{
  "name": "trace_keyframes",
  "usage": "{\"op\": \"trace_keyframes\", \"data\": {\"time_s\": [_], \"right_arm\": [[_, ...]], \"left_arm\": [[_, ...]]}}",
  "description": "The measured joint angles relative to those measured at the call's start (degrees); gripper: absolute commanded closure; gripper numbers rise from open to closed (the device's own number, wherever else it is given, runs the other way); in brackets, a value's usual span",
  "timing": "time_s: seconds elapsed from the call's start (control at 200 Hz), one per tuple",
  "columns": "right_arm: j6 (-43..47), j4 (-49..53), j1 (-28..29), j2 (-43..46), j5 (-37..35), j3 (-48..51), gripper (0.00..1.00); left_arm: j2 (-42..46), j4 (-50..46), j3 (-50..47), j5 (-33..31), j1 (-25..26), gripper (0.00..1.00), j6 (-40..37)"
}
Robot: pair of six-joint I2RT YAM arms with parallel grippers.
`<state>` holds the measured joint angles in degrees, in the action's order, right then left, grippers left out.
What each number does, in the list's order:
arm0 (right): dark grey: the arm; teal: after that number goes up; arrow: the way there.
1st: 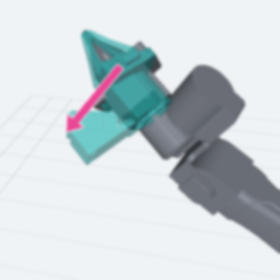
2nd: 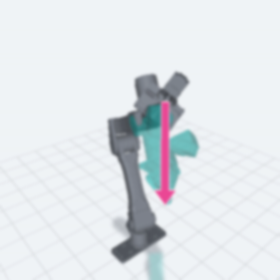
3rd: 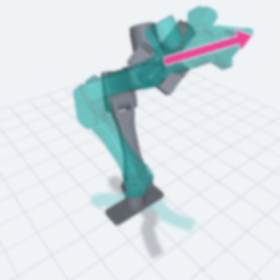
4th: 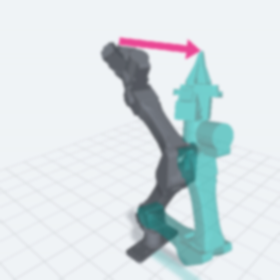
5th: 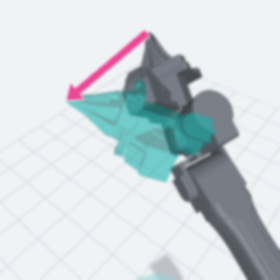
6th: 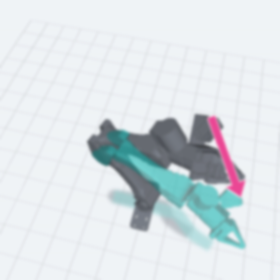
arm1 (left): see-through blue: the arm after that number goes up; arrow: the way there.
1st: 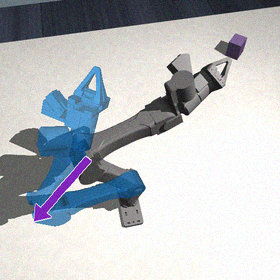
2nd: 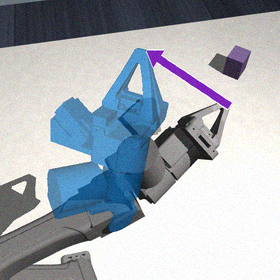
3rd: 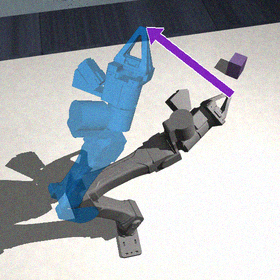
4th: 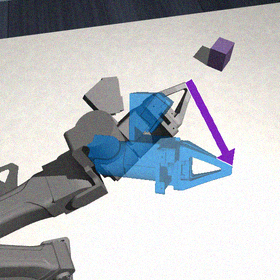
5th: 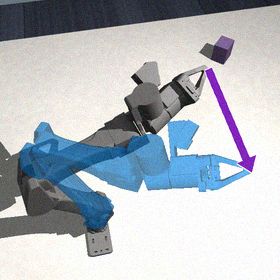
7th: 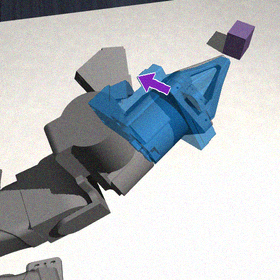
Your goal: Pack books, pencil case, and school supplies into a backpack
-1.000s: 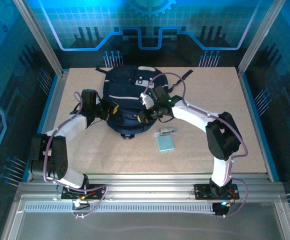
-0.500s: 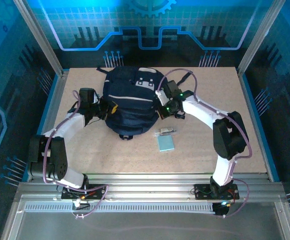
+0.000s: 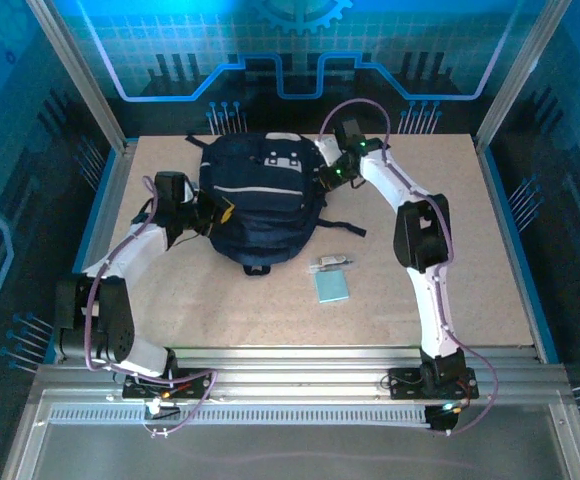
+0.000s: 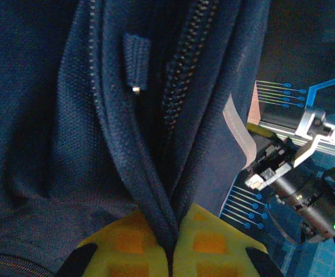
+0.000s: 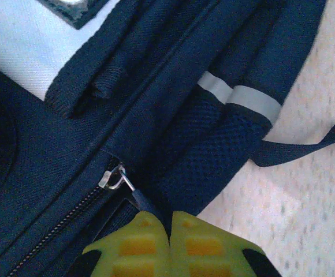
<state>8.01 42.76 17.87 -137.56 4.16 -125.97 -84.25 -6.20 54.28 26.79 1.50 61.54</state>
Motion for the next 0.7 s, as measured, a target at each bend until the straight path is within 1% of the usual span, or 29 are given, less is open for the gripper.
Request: {"op": "trace_keyframes", "data": {"time_s": [0.06, 0.15, 0.175, 0.205, 0.24, 0.27, 0.29, 0.315, 0.33, 0.365, 0.385, 0.405, 0.44, 0.55, 0.61, 0.7], "right_arm": [[0.0, 0.1, 0.1, -1.2, 0.1, -2.1, 1.00], [-1.2, -1.3, -1.1, -1.2, -5.4, -2.1, 1.00], [-1.6, -1.5, -1.7, -1.2, -6.4, -2.1, 0.94], [-2.1, -1.4, -2.5, -1.2, -7.3, -2.2, 0.83], [-2.8, -1.3, -3.5, -1.2, -7.9, -2.2, 0.68], [-3.2, -1.1, -4.1, -1.1, -8.3, -2.1, 0.60], [-3.7, -1.4, -4.4, -0.8, -8.3, -1.5, 0.57], [-4.0, -1.5, -4.7, -0.1, -8.3, -0.5, 0.53], [-3.9, -1.8, -4.8, 0.5, -8.3, 0.7, 0.50], [-4.1, -2.4, -4.8, 2.6, -8.2, 4.2, 0.46], [-4.8, -2.5, -4.6, 4.1, -8.1, 6.3, 0.44], [-4.5, -2.9, -4.4, 5.6, -8.0, 8.6, 0.42], [-5.0, -3.3, -3.7, 8.7, -7.3, 12.7, 0.40], [-7.2, -5.7, 0.3, 18.7, -3.1, 23.0, 0.32], [-8.8, -7.8, 2.5, 22.9, 0.4, 26.3, 0.28], [-12.7, -12.1, 4.4, 27.3, 6.8, 29.9, 0.26]], "left_arm": [[0.5, -0.1, 0.0, 0.0, -0.2, 1.00, -0.1], [1.8, -2.2, 0.0, -0.4, -1.6, 1.00, -0.3], [2.2, -2.6, 0.0, -0.4, -2.0, 1.00, -0.4], [2.6, -3.2, 0.0, -0.3, -2.5, 0.86, -0.6], [2.9, -3.7, 0.0, -0.3, -2.7, 0.60, -0.8], [3.0, -3.9, 0.0, -0.2, -2.7, 0.44, -1.2], [3.1, -4.1, 0.1, -0.1, -2.7, 0.36, -1.4], [3.2, -4.3, 0.2, 0.0, -2.7, 0.30, -1.6], [3.3, -4.4, 0.3, 0.0, -2.7, 0.23, -1.6], [3.5, -4.5, 0.6, 0.1, -2.7, 0.14, -1.8], [3.7, -4.5, 0.8, 0.1, -2.7, 0.10, -2.0], [3.8, -4.5, 0.9, 0.1, -2.7, 0.04, -2.0], [4.3, -4.6, 1.1, 0.1, -2.7, 0.01, -2.2], [6.2, -4.9, 1.3, -0.2, -2.7, 0.01, -3.6], [7.0, -5.2, 1.3, -0.7, -2.6, 0.01, -4.2], [7.8, -5.2, 1.0, -1.6, -2.3, 0.01, -5.1]]}}
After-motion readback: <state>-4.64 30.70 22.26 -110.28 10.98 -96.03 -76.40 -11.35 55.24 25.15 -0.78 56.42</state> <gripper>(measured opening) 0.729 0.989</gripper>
